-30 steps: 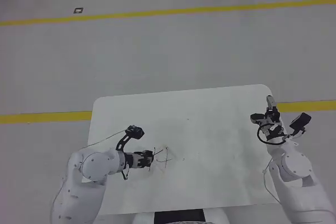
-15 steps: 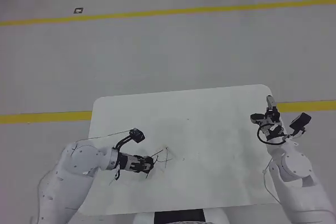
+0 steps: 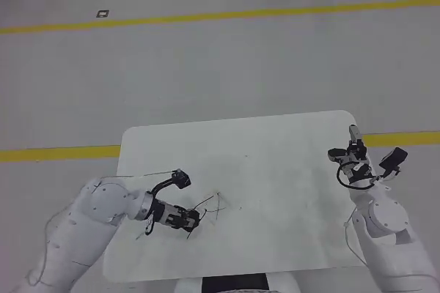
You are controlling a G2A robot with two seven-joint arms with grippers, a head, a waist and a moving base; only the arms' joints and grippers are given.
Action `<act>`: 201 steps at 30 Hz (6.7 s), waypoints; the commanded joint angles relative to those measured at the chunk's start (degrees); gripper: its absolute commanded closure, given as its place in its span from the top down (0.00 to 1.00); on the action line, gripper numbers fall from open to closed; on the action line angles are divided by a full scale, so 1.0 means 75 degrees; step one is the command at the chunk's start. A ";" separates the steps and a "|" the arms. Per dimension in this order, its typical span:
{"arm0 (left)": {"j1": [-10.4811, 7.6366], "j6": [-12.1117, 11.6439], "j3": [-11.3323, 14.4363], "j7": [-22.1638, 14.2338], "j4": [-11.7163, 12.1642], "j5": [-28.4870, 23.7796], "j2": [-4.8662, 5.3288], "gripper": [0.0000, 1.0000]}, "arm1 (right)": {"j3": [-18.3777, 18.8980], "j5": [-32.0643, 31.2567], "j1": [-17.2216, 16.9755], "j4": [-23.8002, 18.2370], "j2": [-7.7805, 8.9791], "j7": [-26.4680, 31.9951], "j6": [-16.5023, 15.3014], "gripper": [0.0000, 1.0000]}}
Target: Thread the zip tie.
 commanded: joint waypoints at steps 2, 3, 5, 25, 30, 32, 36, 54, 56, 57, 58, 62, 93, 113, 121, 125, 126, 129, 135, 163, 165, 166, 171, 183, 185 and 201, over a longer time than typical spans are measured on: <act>-0.0015 0.0000 0.0056 0.0000 0.0164 -0.0650 -0.0014 0.00 | 0.0000 0.0000 0.0000 0.0000 0.0000 0.0000 0.0000 1.00; -0.0124 0.0000 -0.0020 0.0000 0.0353 -0.0959 -0.0005 0.00 | 0.0000 0.0000 0.0000 0.0000 0.0000 0.0000 0.0000 1.00; -0.0262 0.0000 -0.0102 0.0000 0.0579 -0.1441 0.0024 0.00 | 0.0000 0.0000 0.0000 0.0000 0.0000 0.0000 0.0000 1.00; -0.1310 0.0000 0.0932 0.0000 0.1253 -0.3992 0.0769 0.00 | 0.0000 0.0000 0.0000 0.0000 0.0000 0.0000 0.0000 1.00; -0.1310 0.0000 0.0932 0.0000 0.1253 -0.3992 0.0769 0.00 | 0.0000 0.0000 0.0000 0.0000 0.0000 0.0000 0.0000 1.00; -0.1310 0.0000 0.0932 0.0000 0.1253 -0.3992 0.0769 0.00 | 0.0000 0.0000 0.0000 0.0000 0.0000 0.0000 0.0000 1.00; -0.1310 0.0000 0.0932 0.0000 0.1253 -0.3992 0.0769 0.00 | 0.0000 0.0000 0.0000 0.0000 0.0000 0.0000 0.0000 1.00; -0.1260 0.0000 0.0884 0.0843 0.1105 -0.4027 0.0488 0.00 | 0.0000 0.0000 0.0000 0.0000 0.0000 0.0000 0.0000 1.00; -0.1260 0.0000 0.0884 0.0843 0.1105 -0.4027 0.0488 0.00 | 0.0000 0.0000 0.0000 0.0000 0.0000 0.0000 0.0000 1.00; -0.1260 0.0000 0.0884 0.0843 0.1105 -0.4027 0.0488 0.00 | 0.0000 0.0000 0.0000 0.0000 0.0000 0.0000 0.0000 1.00; -0.1260 0.0000 0.0884 0.0843 0.1105 -0.4027 0.0488 0.00 | 0.0000 0.0000 0.0000 0.0000 0.0000 0.0000 0.0000 1.00; -0.1260 0.0000 0.0884 0.0843 0.1105 -0.4027 0.0488 0.00 | 0.0000 0.0000 0.0000 0.0000 0.0000 0.0000 0.0000 1.00; -0.1260 0.0000 0.0884 0.0843 0.1105 -0.4027 0.0488 0.00 | -0.2285 -0.2698 0.0157 -0.0413 -0.0175 0.0767 -0.0201 1.00; -0.1260 0.0000 0.0884 0.0843 0.1105 -0.4027 0.0488 0.00 | -0.3466 -0.1336 0.2256 0.1183 -0.0263 0.5291 -0.1080 1.00; -0.1260 0.0000 0.0884 0.0843 0.1105 -0.4027 0.0488 0.00 | -0.3521 -0.1203 0.2364 0.1312 -0.0274 0.5485 -0.1167 1.00; -0.1260 0.0000 0.0884 0.0843 0.1105 -0.4027 0.0488 0.00 | -0.3521 -0.1203 0.2364 0.1312 -0.0274 0.5485 -0.1167 1.00; -0.1260 0.0000 0.0884 0.0843 0.1105 -0.4027 0.0488 0.00 | -0.3521 -0.1203 0.2364 0.1312 -0.0274 0.5485 -0.1167 1.00; -0.1260 0.0000 0.0884 0.0843 0.1105 -0.4027 0.0488 0.00 | -0.3521 -0.1203 0.2364 0.1312 -0.0274 0.5485 -0.1167 1.00; -0.1260 0.0000 0.0884 0.0843 0.1105 -0.4027 0.0488 0.00 | -0.3521 -0.1203 0.2364 0.1312 -0.0274 0.5485 -0.1167 1.00; -0.1349 0.0000 0.0978 0.0000 0.1593 -0.4715 0.0371 0.00 | -0.3750 -0.0098 0.2566 0.1553 -0.0306 0.6628 -0.1126 1.00; -0.1349 0.0000 0.0978 0.0000 0.1593 -0.4715 0.0371 0.00 | -0.3874 0.0440 0.2707 0.1734 -0.0334 0.7096 -0.1007 1.00; -0.1349 0.0000 0.0978 0.0000 0.1593 -0.4715 0.0371 0.00 | -0.3910 0.0606 0.2790 0.1822 -0.0345 0.7251 -0.0957 1.00; -0.1349 0.0000 0.0978 0.0000 0.1593 -0.4715 0.0371 0.00 | -0.4126 0.1151 0.3033 0.2069 -0.0381 0.7959 -0.0586 1.00; -0.1349 0.0000 0.0978 0.0000 0.1593 -0.4715 0.0371 0.00 | -0.4383 0.1016 0.3135 0.1913 -0.0447 0.7324 -0.0542 1.00; -0.1349 0.0000 0.0978 0.0000 0.1593 -0.4715 0.0371 0.00 | -0.4466 0.1051 0.3210 0.1989 -0.0476 0.7230 -0.0593 1.00; -0.1349 0.0000 0.0978 0.0000 0.1593 -0.4715 0.0371 0.00 | -0.4554 0.1013 0.3170 0.2096 -0.0484 0.7075 -0.0533 1.00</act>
